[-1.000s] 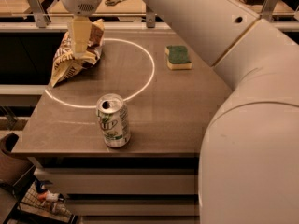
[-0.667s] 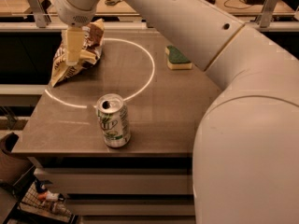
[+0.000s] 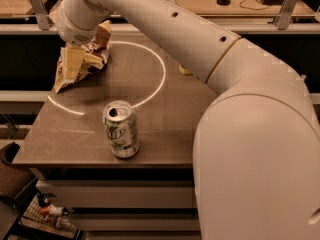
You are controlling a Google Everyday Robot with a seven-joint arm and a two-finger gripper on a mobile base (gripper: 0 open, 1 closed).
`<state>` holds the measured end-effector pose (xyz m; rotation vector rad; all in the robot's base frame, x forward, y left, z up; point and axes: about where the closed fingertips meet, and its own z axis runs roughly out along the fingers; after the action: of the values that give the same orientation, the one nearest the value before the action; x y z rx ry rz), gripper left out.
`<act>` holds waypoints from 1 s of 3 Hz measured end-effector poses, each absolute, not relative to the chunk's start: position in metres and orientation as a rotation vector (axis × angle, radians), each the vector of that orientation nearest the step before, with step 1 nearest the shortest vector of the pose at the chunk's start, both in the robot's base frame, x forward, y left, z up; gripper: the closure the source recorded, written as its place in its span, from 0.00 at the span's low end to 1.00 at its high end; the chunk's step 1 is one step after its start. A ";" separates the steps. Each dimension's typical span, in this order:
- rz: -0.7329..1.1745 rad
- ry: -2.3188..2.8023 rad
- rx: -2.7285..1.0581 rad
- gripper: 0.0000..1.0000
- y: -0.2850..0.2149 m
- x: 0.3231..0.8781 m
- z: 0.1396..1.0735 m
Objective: Pick brown chip bag
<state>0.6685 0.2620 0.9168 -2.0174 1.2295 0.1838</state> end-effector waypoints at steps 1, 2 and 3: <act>0.185 1.230 -2.018 0.00 0.262 0.668 0.916; 0.140 1.276 -2.076 0.00 0.263 0.677 0.912; 0.073 1.363 -2.191 0.00 0.263 0.692 0.895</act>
Offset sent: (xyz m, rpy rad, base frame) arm 0.0345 -0.0032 -0.0069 -0.3133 0.0304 -0.0712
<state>0.6920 0.2629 0.8954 -2.1909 1.3626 0.0727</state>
